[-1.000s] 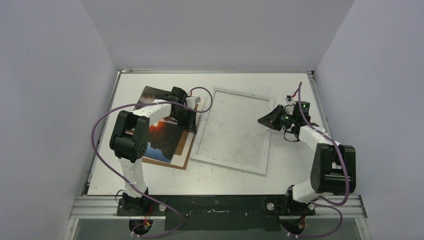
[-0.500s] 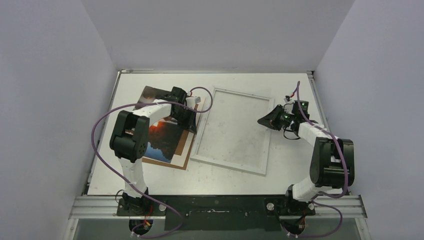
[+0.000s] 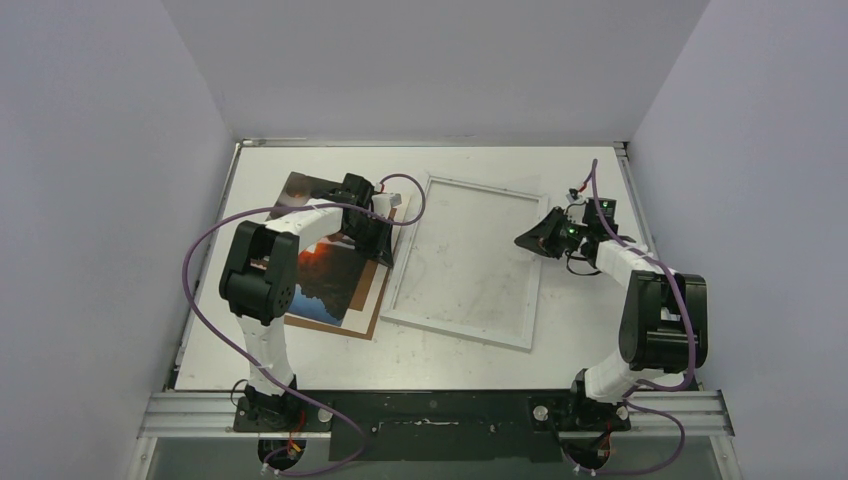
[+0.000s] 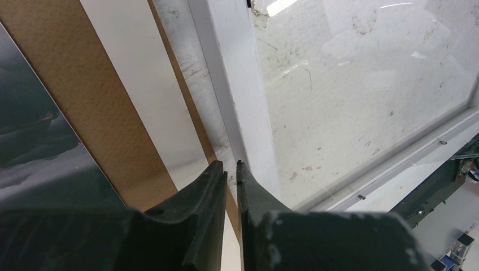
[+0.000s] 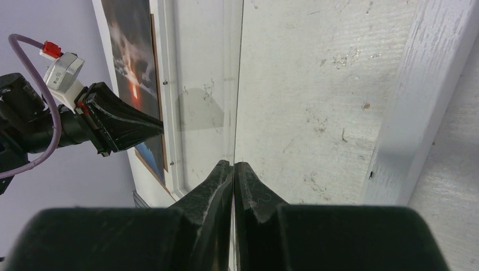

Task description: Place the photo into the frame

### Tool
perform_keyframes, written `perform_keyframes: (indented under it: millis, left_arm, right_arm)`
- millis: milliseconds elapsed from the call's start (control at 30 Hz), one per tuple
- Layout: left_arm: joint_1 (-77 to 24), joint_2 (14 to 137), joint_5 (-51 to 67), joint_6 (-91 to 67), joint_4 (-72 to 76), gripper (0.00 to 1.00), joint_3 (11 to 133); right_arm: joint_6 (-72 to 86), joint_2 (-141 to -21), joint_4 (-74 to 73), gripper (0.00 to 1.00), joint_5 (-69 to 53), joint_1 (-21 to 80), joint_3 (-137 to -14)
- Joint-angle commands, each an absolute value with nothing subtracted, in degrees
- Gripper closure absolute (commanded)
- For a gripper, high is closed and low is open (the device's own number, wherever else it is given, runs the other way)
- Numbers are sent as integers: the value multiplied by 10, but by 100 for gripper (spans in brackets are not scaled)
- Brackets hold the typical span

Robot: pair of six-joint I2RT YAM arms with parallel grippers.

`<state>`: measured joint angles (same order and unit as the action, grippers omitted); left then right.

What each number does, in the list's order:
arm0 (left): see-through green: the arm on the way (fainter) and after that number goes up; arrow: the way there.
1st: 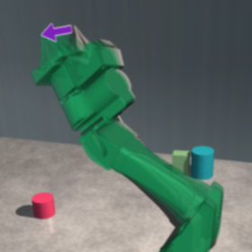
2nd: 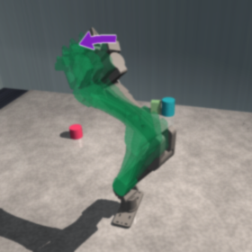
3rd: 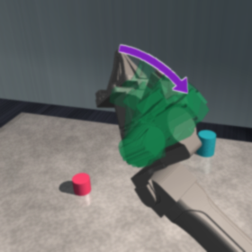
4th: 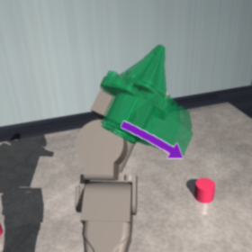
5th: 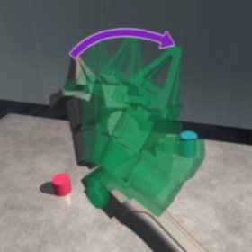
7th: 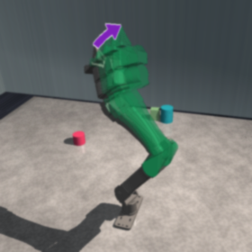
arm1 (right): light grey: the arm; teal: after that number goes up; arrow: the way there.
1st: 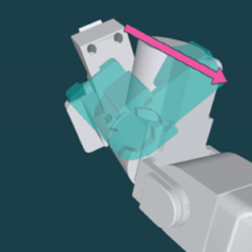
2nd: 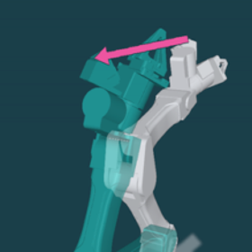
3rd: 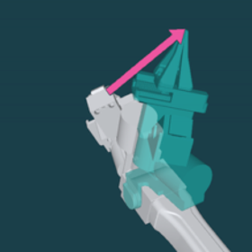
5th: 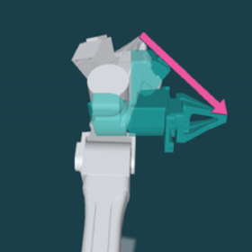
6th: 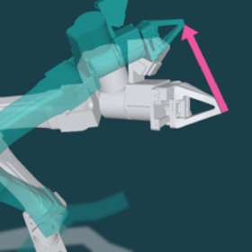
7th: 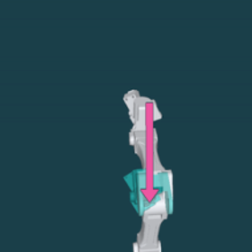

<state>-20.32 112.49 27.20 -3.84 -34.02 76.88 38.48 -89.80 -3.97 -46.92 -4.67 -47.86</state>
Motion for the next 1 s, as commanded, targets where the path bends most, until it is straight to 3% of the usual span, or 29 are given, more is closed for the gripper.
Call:
perform_keyframes:
  millis: [0,967]
  left_arm:
    - [-206,1126,276,-34,-333,88,788]
    - [-206,1124,284,-36,-330,89,782]
  right_arm:
    - [370,-897,-40,95,-471,-40,-499]
    - [357,-921,-61,95,-425,-20,-520]
